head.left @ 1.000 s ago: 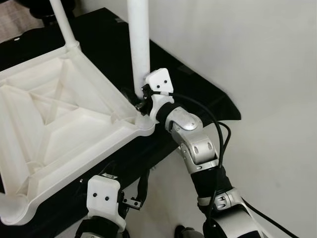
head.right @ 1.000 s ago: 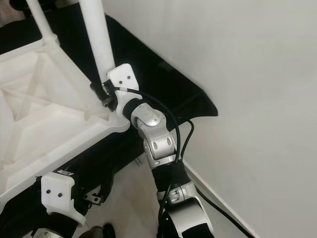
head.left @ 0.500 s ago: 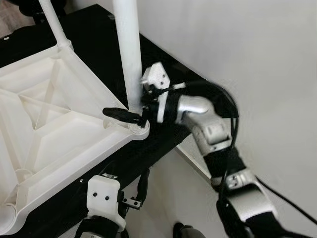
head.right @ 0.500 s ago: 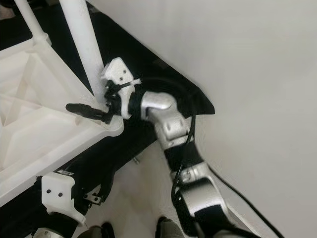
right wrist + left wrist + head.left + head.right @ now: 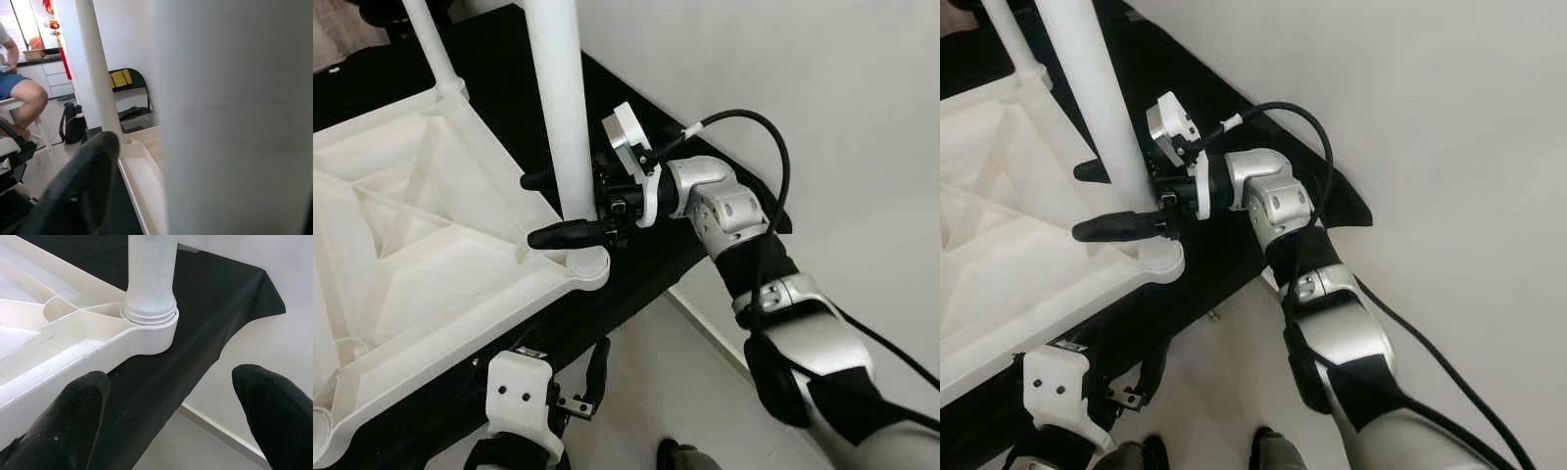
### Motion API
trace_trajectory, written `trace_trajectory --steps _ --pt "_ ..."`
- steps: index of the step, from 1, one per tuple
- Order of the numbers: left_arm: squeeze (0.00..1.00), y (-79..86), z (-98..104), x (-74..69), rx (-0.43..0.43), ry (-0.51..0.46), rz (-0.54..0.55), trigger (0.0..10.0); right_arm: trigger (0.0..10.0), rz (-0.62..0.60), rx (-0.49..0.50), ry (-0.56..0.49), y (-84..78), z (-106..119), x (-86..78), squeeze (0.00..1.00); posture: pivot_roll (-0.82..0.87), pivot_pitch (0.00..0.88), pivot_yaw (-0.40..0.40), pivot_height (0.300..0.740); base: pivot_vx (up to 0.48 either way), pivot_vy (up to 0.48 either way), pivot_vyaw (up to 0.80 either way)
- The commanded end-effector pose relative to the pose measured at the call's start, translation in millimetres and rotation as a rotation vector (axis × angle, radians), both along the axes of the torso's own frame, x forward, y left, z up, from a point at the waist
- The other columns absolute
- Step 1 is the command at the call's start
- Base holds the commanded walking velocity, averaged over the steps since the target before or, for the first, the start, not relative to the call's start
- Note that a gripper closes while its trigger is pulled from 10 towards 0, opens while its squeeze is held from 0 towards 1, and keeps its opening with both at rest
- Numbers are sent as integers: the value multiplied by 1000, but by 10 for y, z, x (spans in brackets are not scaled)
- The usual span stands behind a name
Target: Building children table
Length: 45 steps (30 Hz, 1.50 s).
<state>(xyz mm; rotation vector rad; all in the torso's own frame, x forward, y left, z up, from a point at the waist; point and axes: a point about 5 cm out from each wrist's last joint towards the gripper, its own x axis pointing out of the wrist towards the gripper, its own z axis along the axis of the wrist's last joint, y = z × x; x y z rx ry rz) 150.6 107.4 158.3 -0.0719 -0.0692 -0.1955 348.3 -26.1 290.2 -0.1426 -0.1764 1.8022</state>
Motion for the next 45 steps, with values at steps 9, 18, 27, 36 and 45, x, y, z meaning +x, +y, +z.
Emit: trace_trajectory --steps 9,18,27,36,45 --pt "0 -20 -7 -37 2 20 1 10000 0 55 -17 10 13 -6 36 0 57 286 -26 740 0 0 0" --pt "0 -31 -8 -12 -13 18 -3 10000 0 -444 81 30 -357 -270 194 0 10 284 -20 740 0 0 0" --pt "0 21 -23 36 -9 16 -14 10000 0 -1308 58 204 -237 -1049 -190 0 -8 262 10 740 0 0 0" --pt "0 47 -42 85 -1 10 -5 10000 0 -1017 72 185 355 -968 -279 0 11 238 -1 740 0 0 0" --pt "0 41 -34 81 -3 7 -4 10000 10000 -820 135 185 313 -643 -208 1000 36 242 -4 740 0 0 0"
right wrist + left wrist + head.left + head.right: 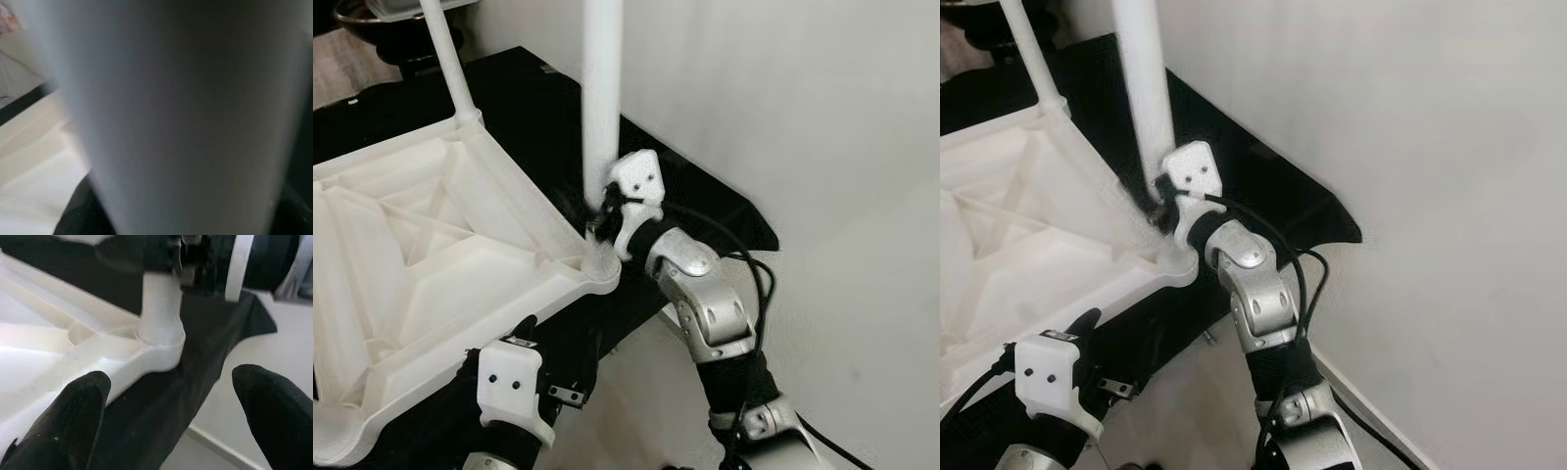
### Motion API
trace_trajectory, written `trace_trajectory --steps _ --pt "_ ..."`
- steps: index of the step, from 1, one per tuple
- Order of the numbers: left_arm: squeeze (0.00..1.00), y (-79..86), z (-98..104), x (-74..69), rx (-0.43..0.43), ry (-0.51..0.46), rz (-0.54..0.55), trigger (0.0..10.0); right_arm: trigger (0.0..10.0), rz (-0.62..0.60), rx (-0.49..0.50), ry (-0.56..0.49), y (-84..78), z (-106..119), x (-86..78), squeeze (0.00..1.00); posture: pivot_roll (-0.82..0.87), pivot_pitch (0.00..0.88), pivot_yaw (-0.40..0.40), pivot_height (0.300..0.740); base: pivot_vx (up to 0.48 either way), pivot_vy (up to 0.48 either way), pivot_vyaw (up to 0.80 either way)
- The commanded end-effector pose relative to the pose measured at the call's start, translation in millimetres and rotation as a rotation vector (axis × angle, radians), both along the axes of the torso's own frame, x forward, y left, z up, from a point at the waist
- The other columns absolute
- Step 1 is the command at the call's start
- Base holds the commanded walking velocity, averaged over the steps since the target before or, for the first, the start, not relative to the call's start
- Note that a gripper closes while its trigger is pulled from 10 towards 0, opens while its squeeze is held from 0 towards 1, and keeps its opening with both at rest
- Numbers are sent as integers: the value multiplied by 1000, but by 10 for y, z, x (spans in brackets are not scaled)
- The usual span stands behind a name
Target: Building children table
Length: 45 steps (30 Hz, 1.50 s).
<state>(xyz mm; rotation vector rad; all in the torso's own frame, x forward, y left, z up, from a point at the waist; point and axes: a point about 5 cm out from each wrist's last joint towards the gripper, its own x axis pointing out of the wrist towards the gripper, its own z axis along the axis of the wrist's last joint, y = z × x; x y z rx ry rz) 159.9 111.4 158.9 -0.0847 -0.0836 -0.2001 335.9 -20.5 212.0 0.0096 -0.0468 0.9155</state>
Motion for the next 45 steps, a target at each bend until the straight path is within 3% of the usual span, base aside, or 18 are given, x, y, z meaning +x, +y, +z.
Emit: trace_trajectory --steps 1,5,6,7,8,14,21,22,23,34,37,39,40,41,42,43,44,45 --pt "0 -4 -37 -17 10 21 0 10000 10000 137 56 -53 199 247 -29 1000 38 245 -6 740 0 0 0" --pt "0 -20 -33 -39 6 22 0 10000 10000 377 -1 -167 6 510 84 1000 45 255 -15 740 0 0 0" --pt "0 -24 -30 -47 5 23 -1 10000 10000 422 -46 -203 -47 559 118 780 51 258 -18 740 0 0 0" --pt "0 -24 -30 -47 5 23 -1 10000 10000 422 -46 -203 -47 559 118 780 51 258 -18 740 0 0 0" --pt "0 -27 -28 -54 5 24 -1 10000 10000 460 -79 -221 -86 594 144 0 53 260 -18 740 0 0 0" --pt "0 -25 -20 -98 14 28 -1 10000 10000 639 -143 -252 -174 752 176 0 84 267 -16 740 0 0 0" --pt "0 -13 -17 -115 24 28 12 10000 10000 700 -164 -252 -153 826 219 0 105 267 -22 740 0 0 0" --pt "0 -8 -15 -117 28 27 19 10000 2902 729 -176 -254 -148 829 228 0 107 267 -24 740 0 0 0" --pt "0 -3 -12 -117 31 25 26 10000 0 750 -185 -254 -147 827 233 0 110 267 -27 740 0 0 0" --pt "0 5 -13 -104 33 20 39 10000 0 782 -206 -249 -232 799 264 0 97 261 -24 740 0 0 0" --pt "0 -8 -25 -92 29 20 39 10000 0 647 -215 -276 -366 717 305 0 52 255 -41 740 0 0 0" --pt "0 -10 -24 -88 27 18 39 10000 0 456 -183 -216 -390 603 356 0 38 258 -52 740 0 0 0" --pt "0 -10 -24 -88 27 18 39 10000 0 456 -183 -216 -390 603 356 0 38 258 -52 740 0 0 0" --pt "0 -7 -22 -89 26 17 39 10000 0 222 -202 -186 -355 447 369 0 36 262 -55 740 0 0 0" --pt "0 -7 -22 -89 26 17 39 10000 0 222 -202 -186 -355 447 369 0 36 262 -55 740 0 0 0" --pt "0 9 -16 -89 26 16 41 10000 0 6 -190 -149 -276 224 231 0 19 273 -52 740 0 0 0" --pt "0 23 -11 -89 26 15 43 10000 0 -113 -190 -138 -204 87 35 0 19 274 -50 740 0 0 0" --pt "0 23 -11 -89 26 15 43 10000 0 -113 -190 -138 -204 87 35 0 19 274 -50 740 0 0 0"
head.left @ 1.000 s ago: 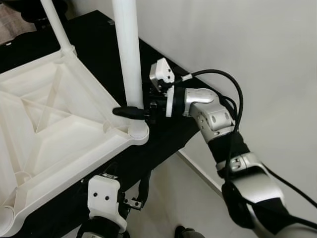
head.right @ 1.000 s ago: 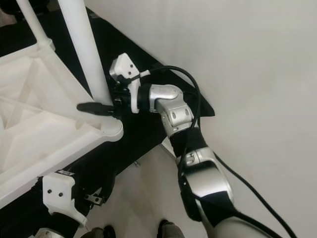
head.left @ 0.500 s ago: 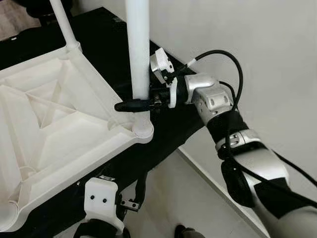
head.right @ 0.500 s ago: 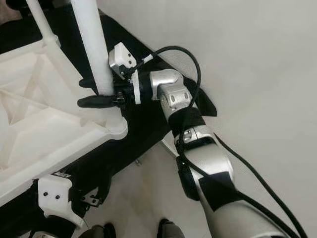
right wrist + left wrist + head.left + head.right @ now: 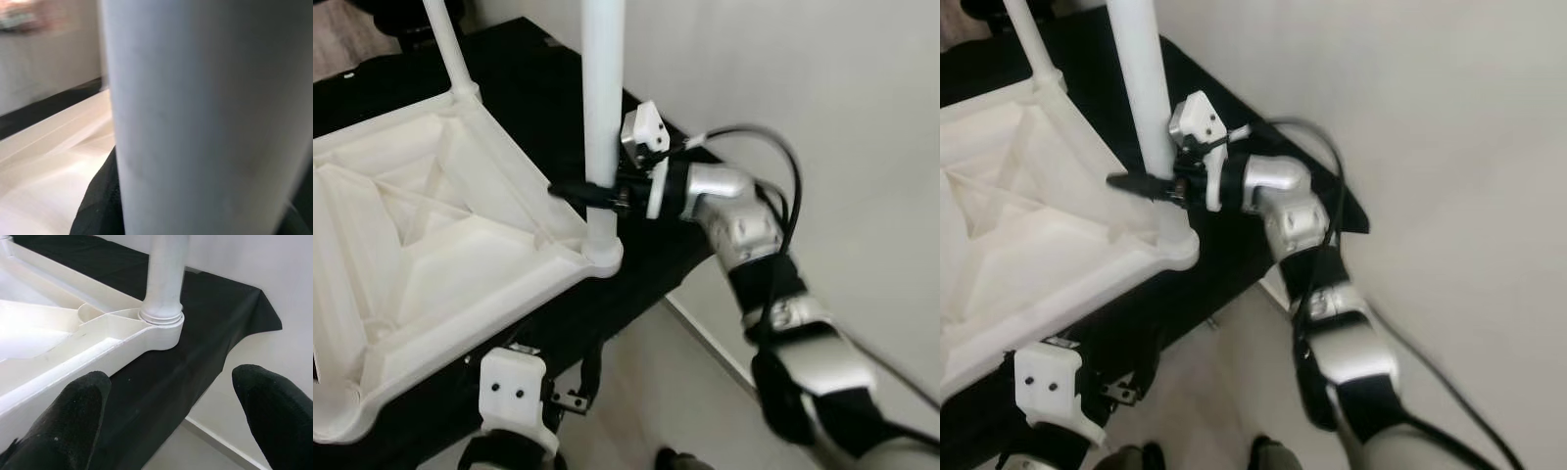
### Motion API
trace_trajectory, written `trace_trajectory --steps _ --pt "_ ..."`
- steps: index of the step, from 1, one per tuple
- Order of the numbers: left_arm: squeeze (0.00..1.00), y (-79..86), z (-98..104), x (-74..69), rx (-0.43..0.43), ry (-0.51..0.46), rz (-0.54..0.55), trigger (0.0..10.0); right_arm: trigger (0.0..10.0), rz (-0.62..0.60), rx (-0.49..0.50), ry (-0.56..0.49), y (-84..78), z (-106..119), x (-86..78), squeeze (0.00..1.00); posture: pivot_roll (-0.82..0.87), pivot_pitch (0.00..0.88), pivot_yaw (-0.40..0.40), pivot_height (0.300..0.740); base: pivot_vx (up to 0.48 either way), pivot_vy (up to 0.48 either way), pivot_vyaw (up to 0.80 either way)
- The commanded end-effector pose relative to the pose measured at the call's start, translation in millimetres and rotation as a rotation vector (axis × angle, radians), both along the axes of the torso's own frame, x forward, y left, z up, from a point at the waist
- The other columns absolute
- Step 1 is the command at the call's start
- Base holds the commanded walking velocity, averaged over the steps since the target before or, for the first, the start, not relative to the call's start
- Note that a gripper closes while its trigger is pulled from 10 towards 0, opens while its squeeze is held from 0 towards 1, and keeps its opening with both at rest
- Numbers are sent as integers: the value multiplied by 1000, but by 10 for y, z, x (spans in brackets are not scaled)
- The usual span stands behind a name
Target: Building children table
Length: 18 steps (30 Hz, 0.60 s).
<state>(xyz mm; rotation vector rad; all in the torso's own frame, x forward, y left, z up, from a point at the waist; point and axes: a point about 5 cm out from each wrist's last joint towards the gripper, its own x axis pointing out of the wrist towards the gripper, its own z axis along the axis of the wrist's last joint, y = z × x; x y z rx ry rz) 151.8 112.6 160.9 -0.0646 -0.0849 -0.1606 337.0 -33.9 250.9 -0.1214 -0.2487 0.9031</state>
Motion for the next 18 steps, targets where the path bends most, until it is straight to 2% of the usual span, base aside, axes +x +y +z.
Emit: trace_trajectory --steps 1,2,3,5,8,9,10,11,15,16,17,18 --pt "0 27 -34 -1 9 16 3 10000 0 -163 -107 133 64 -400 -151 0 12 276 -30 740 0 0 0" --pt "0 27 -34 -1 9 16 3 10000 0 -163 -107 133 64 -400 -151 0 12 276 -30 740 0 0 0" --pt "0 35 -36 9 11 16 2 10000 0 -160 -81 147 169 -426 -211 0 8 258 -19 740 0 0 0" --pt "0 36 -46 31 14 16 -3 10000 0 -125 -66 136 301 -419 -177 0 25 248 -24 740 0 0 0" --pt "0 38 -48 40 17 14 -3 10000 0 -101 -62 108 341 -375 -130 0 24 245 -24 740 0 0 0" --pt "0 39 -49 44 19 13 -2 10000 4353 -85 -67 98 367 -340 -109 0 24 245 -24 740 0 0 0" --pt "0 39 -49 44 19 13 -2 10000 4353 -85 -67 98 367 -340 -109 0 24 245 -24 740 0 0 0" --pt "0 45 -50 45 19 12 6 10000 10000 -63 -63 91 390 -287 -74 0 26 245 -28 740 0 0 0" --pt "0 47 -49 46 20 10 12 10000 10000 -34 -57 83 408 -224 -59 0 30 242 -31 740 0 0 0" --pt "0 48 -48 47 20 9 16 10000 10000 13 -40 91 422 -165 -39 0 30 241 -31 740 0 0 0" --pt "0 47 -48 49 19 7 18 10000 10000 75 -20 106 427 -82 -51 1000 31 241 -34 740 0 0 0" --pt "0 43 -46 50 18 7 18 10000 10000 146 -4 89 415 25 -49 1000 34 241 -34 740 0 0 0"
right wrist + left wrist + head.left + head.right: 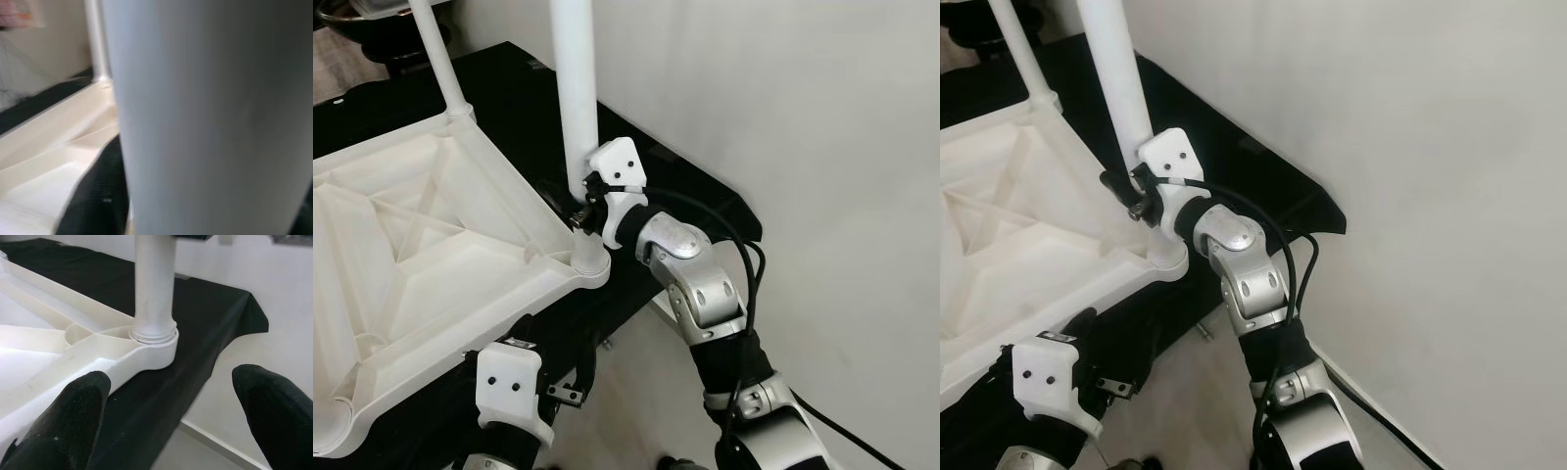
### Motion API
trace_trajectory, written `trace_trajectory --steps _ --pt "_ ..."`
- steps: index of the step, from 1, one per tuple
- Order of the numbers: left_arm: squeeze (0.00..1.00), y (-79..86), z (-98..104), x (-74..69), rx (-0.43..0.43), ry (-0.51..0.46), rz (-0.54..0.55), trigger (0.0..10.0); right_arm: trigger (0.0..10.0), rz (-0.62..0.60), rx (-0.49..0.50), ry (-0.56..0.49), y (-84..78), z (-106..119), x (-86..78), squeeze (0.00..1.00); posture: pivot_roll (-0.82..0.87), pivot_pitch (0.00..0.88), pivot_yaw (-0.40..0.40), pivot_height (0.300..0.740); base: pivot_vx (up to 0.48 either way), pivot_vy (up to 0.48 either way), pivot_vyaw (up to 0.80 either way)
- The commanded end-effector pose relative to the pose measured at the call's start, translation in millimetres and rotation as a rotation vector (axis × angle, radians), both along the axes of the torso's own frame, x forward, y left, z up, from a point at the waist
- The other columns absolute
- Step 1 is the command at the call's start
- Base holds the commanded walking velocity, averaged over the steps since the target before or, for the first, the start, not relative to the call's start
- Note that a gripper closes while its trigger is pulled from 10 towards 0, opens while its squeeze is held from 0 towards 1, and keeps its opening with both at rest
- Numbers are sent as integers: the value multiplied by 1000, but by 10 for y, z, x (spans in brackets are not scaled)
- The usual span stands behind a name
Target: Building children table
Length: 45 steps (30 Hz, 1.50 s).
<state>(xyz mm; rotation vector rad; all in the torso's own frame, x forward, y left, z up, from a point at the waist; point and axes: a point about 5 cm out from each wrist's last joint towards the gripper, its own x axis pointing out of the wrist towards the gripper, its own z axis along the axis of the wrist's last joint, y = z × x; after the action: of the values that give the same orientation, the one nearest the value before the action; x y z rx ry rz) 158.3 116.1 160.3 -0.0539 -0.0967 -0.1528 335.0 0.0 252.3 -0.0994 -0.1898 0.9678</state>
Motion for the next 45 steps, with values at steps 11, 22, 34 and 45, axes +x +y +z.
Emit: trace_trajectory --steps 11,22,34,45 --pt "0 -14 -29 -40 7 20 11 10000 10000 637 -181 -188 -57 366 -30 0 63 253 -42 740 0 0 0" --pt "0 -13 -23 -100 14 30 18 10000 0 795 -253 -93 -83 342 114 0 90 265 -41 740 0 0 0" --pt "0 -25 -38 -97 14 34 15 10000 0 693 -236 -130 -148 323 216 0 79 255 -44 740 0 0 0" --pt "0 -13 -29 -81 9 28 16 10000 0 -272 140 137 -185 -56 297 0 47 266 -57 740 0 0 0"
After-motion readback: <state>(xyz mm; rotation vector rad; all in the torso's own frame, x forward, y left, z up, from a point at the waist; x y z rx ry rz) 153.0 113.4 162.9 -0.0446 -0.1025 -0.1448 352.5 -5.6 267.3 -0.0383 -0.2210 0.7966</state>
